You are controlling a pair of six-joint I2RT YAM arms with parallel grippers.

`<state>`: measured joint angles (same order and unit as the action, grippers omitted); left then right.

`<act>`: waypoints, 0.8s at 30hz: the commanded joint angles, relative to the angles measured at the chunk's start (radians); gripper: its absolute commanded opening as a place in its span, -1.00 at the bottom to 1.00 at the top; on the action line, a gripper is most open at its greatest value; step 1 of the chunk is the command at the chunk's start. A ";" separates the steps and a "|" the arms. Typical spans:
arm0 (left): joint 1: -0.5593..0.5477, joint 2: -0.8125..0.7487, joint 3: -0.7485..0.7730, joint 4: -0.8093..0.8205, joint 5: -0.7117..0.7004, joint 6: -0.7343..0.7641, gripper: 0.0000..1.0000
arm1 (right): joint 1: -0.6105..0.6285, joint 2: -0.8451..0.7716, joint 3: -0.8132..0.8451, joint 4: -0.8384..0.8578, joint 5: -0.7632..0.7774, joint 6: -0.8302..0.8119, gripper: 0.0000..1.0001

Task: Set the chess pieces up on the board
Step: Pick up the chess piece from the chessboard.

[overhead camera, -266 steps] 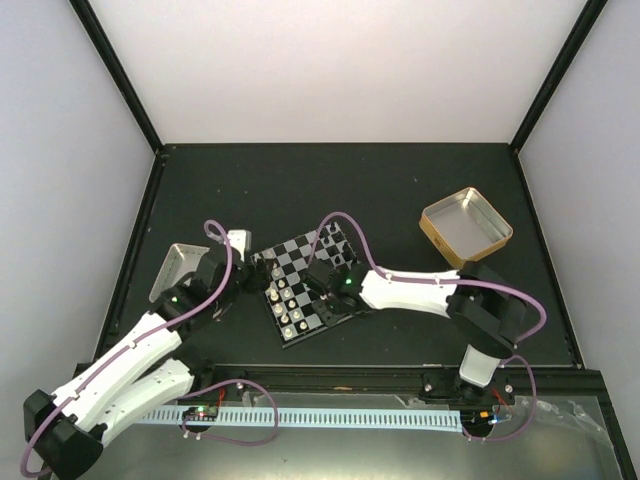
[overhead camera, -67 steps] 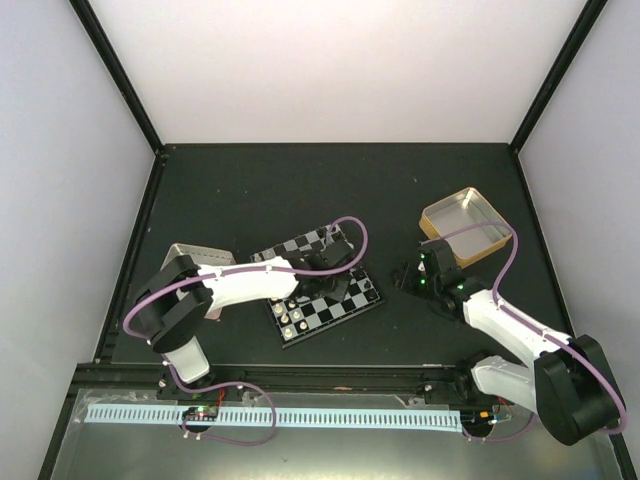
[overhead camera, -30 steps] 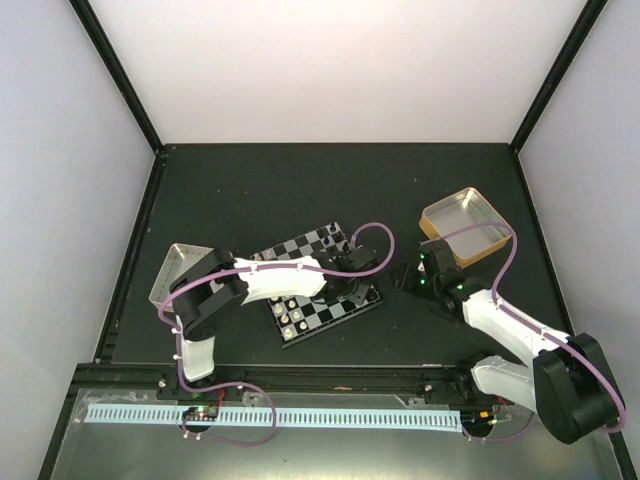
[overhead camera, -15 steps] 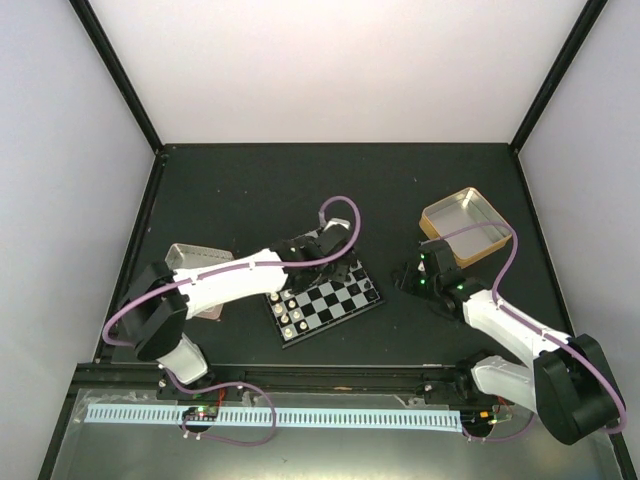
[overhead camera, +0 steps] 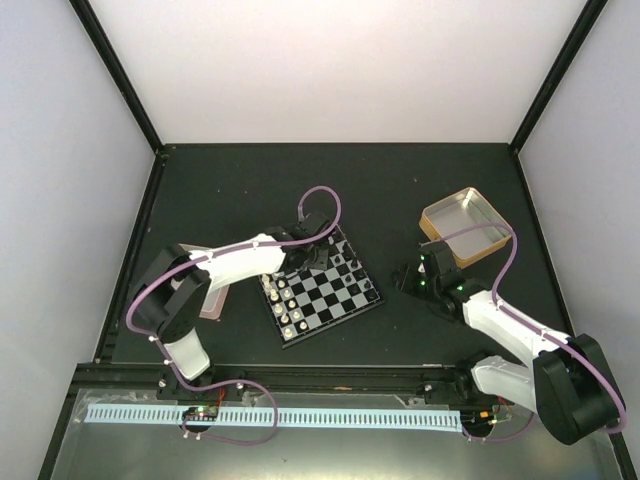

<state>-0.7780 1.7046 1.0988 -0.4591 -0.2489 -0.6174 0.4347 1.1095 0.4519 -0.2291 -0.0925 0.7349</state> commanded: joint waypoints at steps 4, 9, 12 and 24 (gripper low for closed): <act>0.011 0.060 0.042 0.036 0.091 0.053 -0.20 | -0.008 -0.005 -0.005 0.013 0.005 -0.001 0.14; 0.011 0.104 0.080 0.006 0.074 0.063 -0.33 | -0.008 0.003 -0.001 0.015 0.002 -0.004 0.14; 0.010 0.118 0.088 0.006 0.066 0.075 -0.45 | -0.008 0.005 0.000 0.016 0.001 -0.005 0.14; 0.006 0.089 0.080 0.009 0.036 0.102 -0.91 | -0.008 0.016 0.011 0.016 -0.003 -0.006 0.14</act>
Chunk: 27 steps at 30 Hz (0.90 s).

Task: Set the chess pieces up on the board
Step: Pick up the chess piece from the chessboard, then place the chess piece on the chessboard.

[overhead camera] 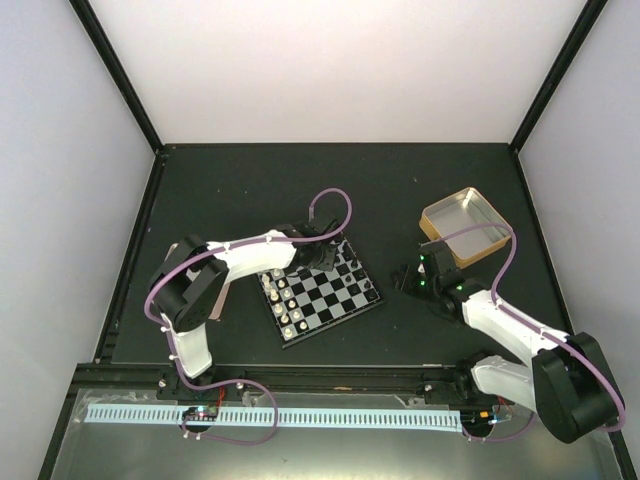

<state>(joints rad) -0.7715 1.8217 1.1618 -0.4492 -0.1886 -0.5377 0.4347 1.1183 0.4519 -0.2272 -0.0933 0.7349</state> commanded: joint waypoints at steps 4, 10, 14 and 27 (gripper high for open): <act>-0.022 -0.094 -0.006 -0.014 -0.023 0.029 -0.91 | -0.008 0.010 0.012 0.017 -0.002 -0.005 0.14; -0.131 -0.167 -0.051 -0.002 -0.008 0.061 -0.89 | -0.008 0.017 0.013 0.019 -0.001 -0.002 0.14; -0.234 -0.180 -0.065 0.017 -0.009 0.102 -0.89 | -0.008 0.010 0.009 0.020 0.013 0.006 0.14; -0.373 -0.078 0.005 0.021 -0.029 0.103 -0.87 | -0.008 -0.006 -0.002 0.015 0.033 0.022 0.14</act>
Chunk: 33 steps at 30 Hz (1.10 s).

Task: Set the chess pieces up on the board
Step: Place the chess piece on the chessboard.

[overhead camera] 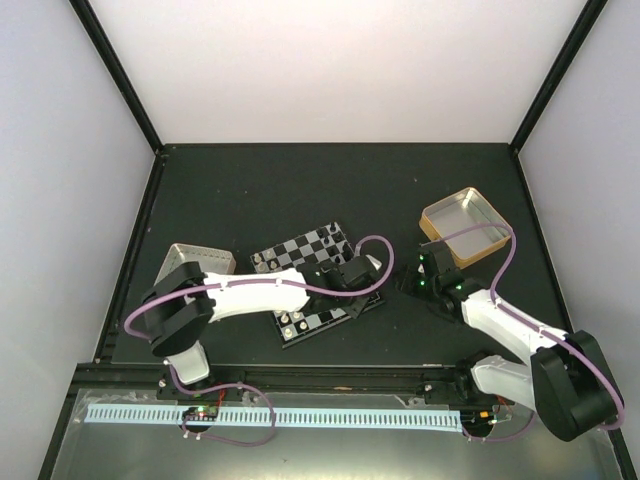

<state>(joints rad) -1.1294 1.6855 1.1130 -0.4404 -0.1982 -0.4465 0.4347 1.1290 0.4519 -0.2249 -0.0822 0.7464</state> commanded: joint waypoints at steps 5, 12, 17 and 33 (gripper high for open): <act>-0.015 0.099 0.074 0.019 -0.040 0.010 -0.87 | -0.008 -0.023 -0.011 0.016 0.024 0.010 0.15; -0.009 0.158 0.112 0.021 -0.036 0.025 -0.84 | -0.008 -0.023 -0.013 0.013 0.023 0.008 0.15; -0.003 0.173 0.113 0.021 -0.042 0.025 -0.82 | -0.008 -0.025 -0.015 0.013 0.024 0.006 0.15; 0.000 0.121 0.113 0.002 -0.040 0.026 -0.49 | -0.008 -0.036 -0.010 0.003 0.022 0.008 0.15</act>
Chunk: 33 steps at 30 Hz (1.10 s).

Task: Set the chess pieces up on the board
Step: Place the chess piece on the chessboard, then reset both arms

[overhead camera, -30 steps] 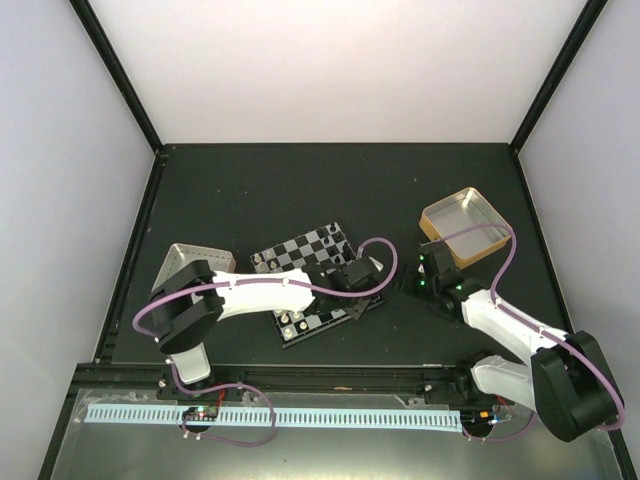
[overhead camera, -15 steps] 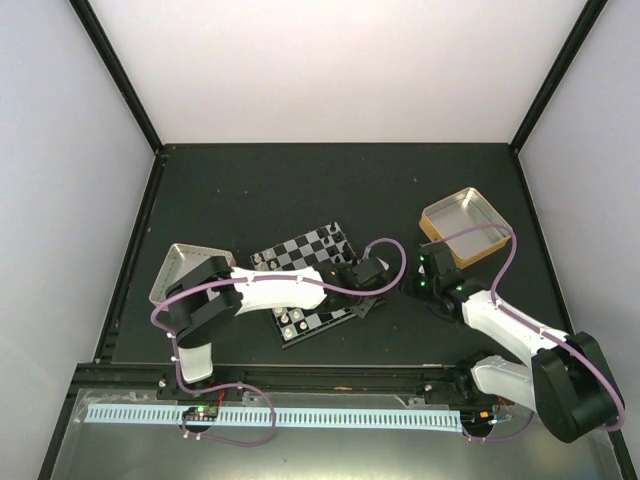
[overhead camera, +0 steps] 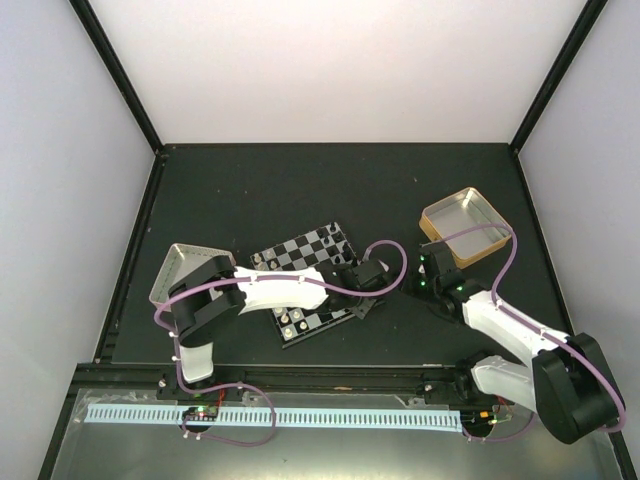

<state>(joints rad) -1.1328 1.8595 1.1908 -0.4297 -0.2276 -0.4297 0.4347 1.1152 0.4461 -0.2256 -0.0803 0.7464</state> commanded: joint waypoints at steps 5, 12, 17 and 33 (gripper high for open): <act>0.002 -0.146 0.027 -0.007 -0.012 0.003 -0.21 | -0.008 -0.051 0.005 -0.017 0.019 0.004 0.15; 0.005 -0.326 -0.043 0.016 -0.061 -0.004 0.06 | -0.008 -0.116 0.035 -0.065 0.024 -0.024 0.16; 0.020 -0.523 -0.143 0.023 -0.150 -0.017 0.32 | -0.008 -0.187 0.064 -0.092 0.019 -0.072 0.20; 0.021 -1.400 -0.374 -0.185 -0.529 0.015 0.98 | -0.008 -0.368 0.383 -0.336 0.271 -0.268 1.00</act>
<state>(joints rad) -1.1149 0.5903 0.8257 -0.5468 -0.6312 -0.4545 0.4309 0.7929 0.7570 -0.4576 0.0563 0.5308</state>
